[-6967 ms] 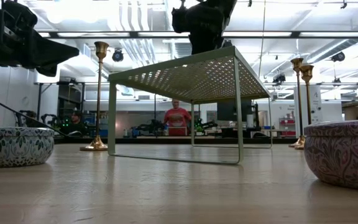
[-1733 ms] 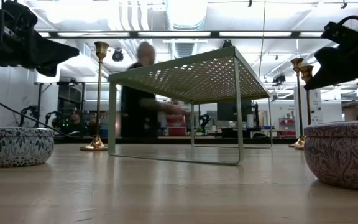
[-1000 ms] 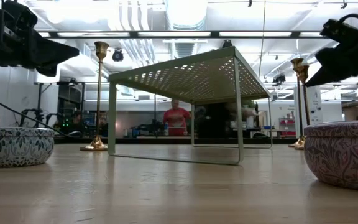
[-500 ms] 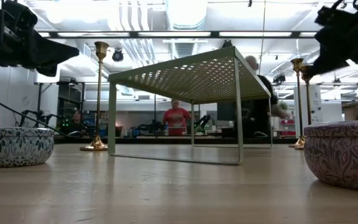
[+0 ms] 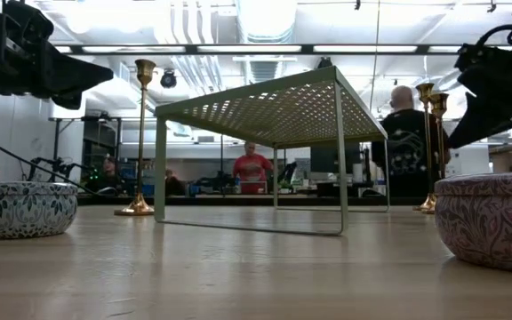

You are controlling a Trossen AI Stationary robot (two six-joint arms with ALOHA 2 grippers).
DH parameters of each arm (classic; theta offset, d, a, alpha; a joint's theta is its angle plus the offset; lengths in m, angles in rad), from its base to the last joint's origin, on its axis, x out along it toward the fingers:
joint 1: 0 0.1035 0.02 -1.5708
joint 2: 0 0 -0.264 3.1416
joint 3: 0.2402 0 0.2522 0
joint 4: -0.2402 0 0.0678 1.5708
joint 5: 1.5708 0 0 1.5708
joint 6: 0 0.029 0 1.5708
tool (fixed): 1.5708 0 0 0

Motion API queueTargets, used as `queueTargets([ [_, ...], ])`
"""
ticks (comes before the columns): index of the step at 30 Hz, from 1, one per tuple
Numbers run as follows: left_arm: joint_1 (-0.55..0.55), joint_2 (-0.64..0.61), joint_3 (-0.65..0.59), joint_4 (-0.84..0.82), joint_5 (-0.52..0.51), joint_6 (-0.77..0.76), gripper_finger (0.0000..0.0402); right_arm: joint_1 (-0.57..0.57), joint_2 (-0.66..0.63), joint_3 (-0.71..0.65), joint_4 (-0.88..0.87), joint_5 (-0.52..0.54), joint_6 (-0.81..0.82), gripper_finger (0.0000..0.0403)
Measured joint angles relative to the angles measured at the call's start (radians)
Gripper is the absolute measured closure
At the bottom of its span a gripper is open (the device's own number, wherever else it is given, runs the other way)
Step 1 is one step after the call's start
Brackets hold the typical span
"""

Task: Pick & Place candle stick holders
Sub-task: Put the bottom right gold candle holder on the shelf

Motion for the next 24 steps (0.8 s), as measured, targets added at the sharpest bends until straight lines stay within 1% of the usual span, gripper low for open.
queueTargets([
  [5,0.0,0.0,0.0,0.0,0.0,0.0,0.0374,-0.002,0.0,-0.003,0.012,0.045,-0.013,0.0265],
  [8,0.0,0.0,0.0,0.0,0.0,0.0,0.0374,-0.003,0.0,-0.004,0.016,0.093,-0.013,0.0223],
  [12,0.0,0.0,0.0,0.0,0.0,0.0,0.0374,-0.017,0.0,-0.004,0.017,0.144,-0.013,0.0182],
  [15,0.0,0.0,0.0,0.0,0.0,0.0,0.0374,-0.041,0.0,-0.008,0.016,0.168,-0.013,0.0166],
  [18,0.0,0.0,0.0,0.0,0.0,0.0,0.0374,-0.066,0.0,-0.013,0.016,0.188,-0.013,0.0159],
  [24,0.0,0.0,0.0,0.0,0.0,0.0,0.0374,-0.111,0.0,-0.022,0.016,0.243,-0.025,0.0168],
])
